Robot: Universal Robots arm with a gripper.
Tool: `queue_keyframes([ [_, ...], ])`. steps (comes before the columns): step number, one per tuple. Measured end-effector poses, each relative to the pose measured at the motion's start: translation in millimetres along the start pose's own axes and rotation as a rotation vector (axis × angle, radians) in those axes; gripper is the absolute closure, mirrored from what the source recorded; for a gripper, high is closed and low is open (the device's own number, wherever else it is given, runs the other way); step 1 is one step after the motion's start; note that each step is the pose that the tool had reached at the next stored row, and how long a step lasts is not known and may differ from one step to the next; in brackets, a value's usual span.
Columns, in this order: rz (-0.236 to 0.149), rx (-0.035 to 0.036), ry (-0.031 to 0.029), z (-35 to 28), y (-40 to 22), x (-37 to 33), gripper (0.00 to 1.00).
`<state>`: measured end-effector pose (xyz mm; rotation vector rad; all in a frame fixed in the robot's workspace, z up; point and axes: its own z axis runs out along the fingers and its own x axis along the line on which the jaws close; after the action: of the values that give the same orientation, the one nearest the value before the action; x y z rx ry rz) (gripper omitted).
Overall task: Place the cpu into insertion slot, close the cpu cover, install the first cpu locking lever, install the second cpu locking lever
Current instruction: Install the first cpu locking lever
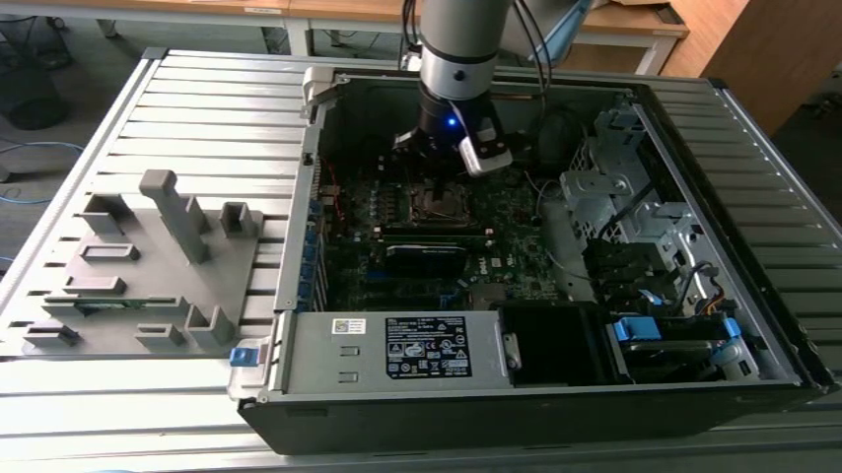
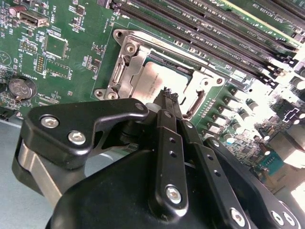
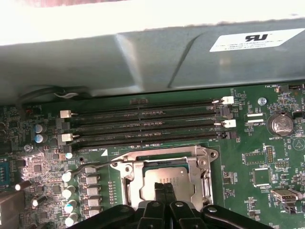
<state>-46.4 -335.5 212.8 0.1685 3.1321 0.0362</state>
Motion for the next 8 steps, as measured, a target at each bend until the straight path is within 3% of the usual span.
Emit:
queue_keyframes([
  [8, 0.0, -0.0002, -0.0001, 0.1, -0.4, 3.8, 0.89],
])
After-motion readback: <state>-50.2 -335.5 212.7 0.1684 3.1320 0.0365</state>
